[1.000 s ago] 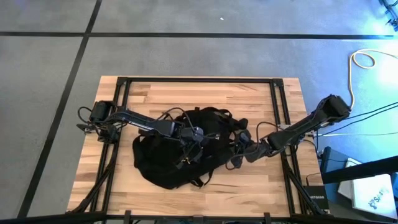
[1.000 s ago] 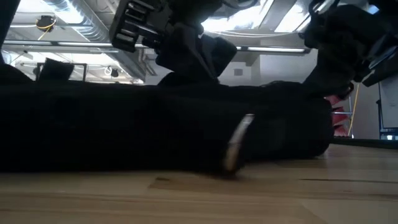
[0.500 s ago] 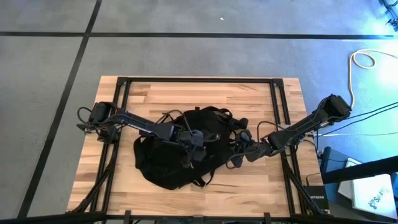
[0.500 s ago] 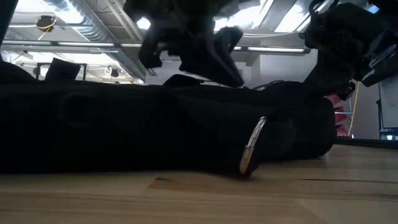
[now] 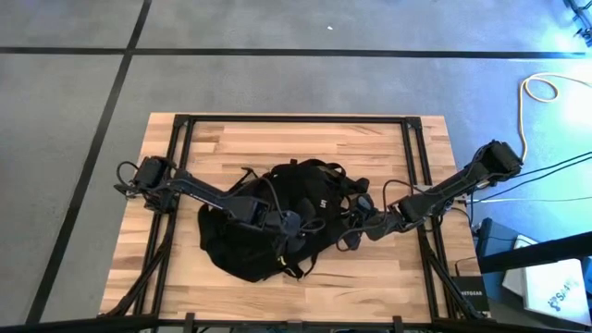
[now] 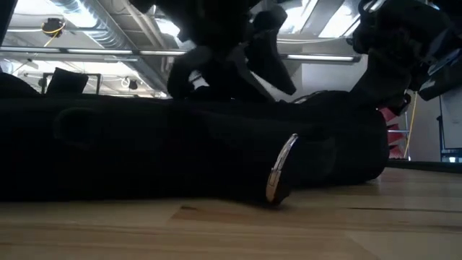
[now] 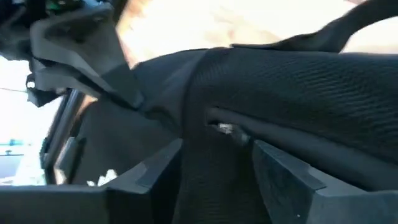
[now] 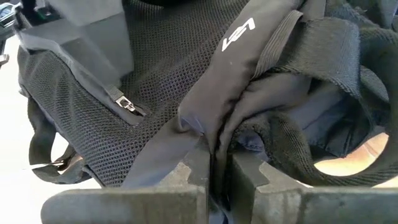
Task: Unpack backpack
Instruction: Open the black backpack
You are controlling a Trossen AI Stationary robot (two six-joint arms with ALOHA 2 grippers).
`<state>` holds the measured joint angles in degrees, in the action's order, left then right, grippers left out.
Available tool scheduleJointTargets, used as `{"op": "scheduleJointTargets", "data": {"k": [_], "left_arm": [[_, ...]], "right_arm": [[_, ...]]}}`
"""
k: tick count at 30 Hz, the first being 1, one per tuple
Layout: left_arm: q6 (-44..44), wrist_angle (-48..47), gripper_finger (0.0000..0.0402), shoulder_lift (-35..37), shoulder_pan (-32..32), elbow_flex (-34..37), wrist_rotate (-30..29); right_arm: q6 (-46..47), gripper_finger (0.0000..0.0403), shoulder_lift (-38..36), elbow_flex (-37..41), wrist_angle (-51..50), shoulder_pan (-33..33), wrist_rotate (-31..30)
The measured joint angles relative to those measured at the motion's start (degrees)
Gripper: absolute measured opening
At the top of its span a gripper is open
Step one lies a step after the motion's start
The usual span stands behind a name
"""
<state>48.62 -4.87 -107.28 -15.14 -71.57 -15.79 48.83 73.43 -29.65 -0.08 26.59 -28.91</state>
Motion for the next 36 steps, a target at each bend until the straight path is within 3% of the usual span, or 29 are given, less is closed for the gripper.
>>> {"op": "scheduleJointTargets", "data": {"k": [6, 11, 29, 36], "left_arm": [[1.7, -0.2, 0.0165, -0.6, 0.2, 0.0, -1.3], [2.0, 0.1, 0.0138, -0.6, 0.0, 0.0, 3.1], [4.1, 3.0, 0.0089, -1.9, 0.0, 0.0, 6.1], [5.8, 4.3, 0.0078, -4.5, -0.2, 0.0, 2.5]], "right_arm": [[-0.2, 0.0011, 0.0, 0.0, 0.0, 0.0, 0.0], [-0.2, 0.0012, 0.0, 0.0, 0.1, 0.0, 0.0], [-0.3, 0.0012, 0.0, -0.1, 0.5, 0.0, 0.0], [-0.5, 0.0012, 0.0, -0.1, 0.7, 0.0, 0.0]]}}
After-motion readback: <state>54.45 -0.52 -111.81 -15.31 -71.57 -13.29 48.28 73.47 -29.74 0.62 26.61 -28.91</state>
